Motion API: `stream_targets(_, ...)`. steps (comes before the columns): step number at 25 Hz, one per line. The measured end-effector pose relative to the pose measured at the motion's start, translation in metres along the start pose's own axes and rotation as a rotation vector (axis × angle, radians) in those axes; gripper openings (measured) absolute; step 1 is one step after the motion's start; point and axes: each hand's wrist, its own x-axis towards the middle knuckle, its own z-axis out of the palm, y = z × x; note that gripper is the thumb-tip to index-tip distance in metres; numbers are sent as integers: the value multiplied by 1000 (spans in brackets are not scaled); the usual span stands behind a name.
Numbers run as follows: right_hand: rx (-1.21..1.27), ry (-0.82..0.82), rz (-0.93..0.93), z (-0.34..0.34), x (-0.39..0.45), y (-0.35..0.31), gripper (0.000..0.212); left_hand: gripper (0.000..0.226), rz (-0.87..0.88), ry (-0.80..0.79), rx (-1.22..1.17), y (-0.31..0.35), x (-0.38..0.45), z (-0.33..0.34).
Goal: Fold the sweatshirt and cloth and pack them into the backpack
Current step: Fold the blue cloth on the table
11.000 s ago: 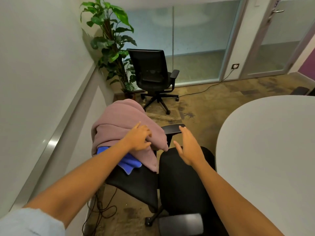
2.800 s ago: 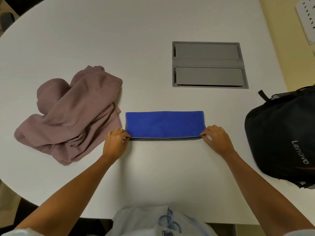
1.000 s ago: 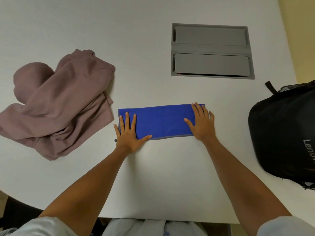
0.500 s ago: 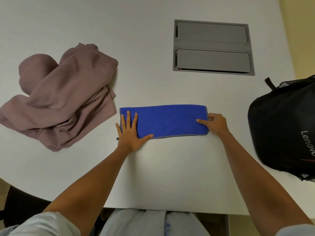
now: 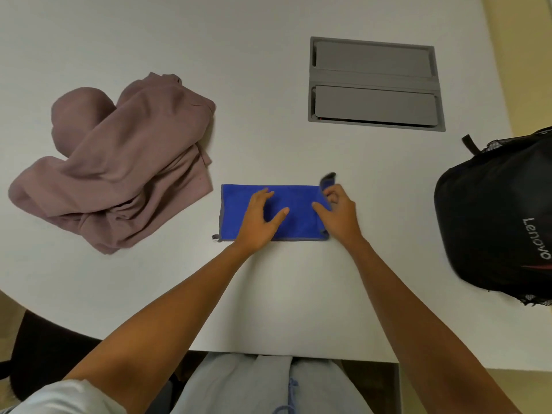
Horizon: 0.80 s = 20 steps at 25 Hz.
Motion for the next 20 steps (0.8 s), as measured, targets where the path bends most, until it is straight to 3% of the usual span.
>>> stream_targets(4, -10, -209, -120, 52, -15, -44, 18, 39, -304, -189, -591, 40, -3, -6)
stream_targets(7, -9, -369, -130, 76, -30, -55, 25, 37, -423, -109, -783, 39, -5, -22)
stream_targets(9, 68, -326, -143, 78, -33, -52, 26, 31, -475, -59, -891, 31, -4, -33)
stream_targets(11, 98, -168, -161, 74, -31, -43, 22, 27, -525, -48, -965, 27, -3, -43)
stream_targets(14, 66, -32, -191, 71, -25, -28, 16, 20, -588, -73, -1002, 22, -2, -56)
stream_targets(17, -18, -160, -209, 75, -20, -17, 17, 27, -615, -38, -929, 2, 4, -74)
stream_targets(20, -182, -326, -188, 85, -18, -7, 29, 22, -648, 142, -546, -24, 9, -86)
